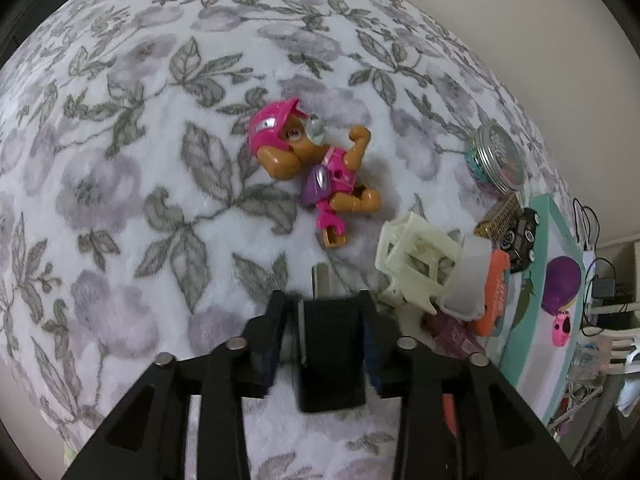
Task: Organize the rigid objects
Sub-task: 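Grasp the black charger with the left tool while the right tool grasps the orange-blue block, then carry the charger with the left tool into the tray and release it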
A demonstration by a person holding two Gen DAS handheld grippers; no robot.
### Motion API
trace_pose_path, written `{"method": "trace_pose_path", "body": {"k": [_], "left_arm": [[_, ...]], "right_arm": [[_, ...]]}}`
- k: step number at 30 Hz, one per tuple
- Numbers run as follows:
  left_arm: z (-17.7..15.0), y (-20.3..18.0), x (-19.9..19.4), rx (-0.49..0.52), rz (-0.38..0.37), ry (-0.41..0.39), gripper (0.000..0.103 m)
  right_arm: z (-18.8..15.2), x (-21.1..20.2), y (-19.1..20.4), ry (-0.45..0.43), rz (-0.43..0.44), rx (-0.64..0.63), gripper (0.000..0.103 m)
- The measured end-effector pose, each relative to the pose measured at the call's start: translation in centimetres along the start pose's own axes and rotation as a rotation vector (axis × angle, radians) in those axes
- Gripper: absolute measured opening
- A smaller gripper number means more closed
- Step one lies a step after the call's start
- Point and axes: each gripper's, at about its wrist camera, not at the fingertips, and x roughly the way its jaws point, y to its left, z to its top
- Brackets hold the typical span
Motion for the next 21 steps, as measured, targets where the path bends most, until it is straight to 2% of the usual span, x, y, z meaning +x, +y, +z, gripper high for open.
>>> {"method": "trace_pose_path", "body": {"k": [6, 7, 9, 14, 17, 21], "left_arm": [[-1.2, -0.5, -0.4, 0.045, 0.043, 0.022, 0.041], [-1.3, -0.5, -0.4, 0.049, 0.045, 0.024, 0.037], [-1.5, -0.7, -0.4, 0.050, 0.033, 0.028, 0.031], [-2.1, -0.2, -1.1, 0.020, 0.003, 0.019, 0.030], [-1.6, 0.0, -2.7, 0.010, -0.013, -0.023, 0.030], [-1.4, -1.0, -6.9, 0.037, -0.037, -0.163, 0.030]], "right_arm": [[-0.1, 0.2, 0.1, 0.005, -0.002, -0.004, 0.047], [-0.1, 0.2, 0.1, 0.006, -0.003, -0.005, 0.047], [-0.1, 0.1, 0.1, 0.005, -0.002, -0.008, 0.047], [0.0, -0.4, 0.1, -0.013, 0.012, -0.010, 0.047], [0.2, -1.3, 0.0, -0.039, 0.032, 0.008, 0.046], [0.6, -3.2, -0.4, -0.112, 0.052, 0.032, 0.046]]}}
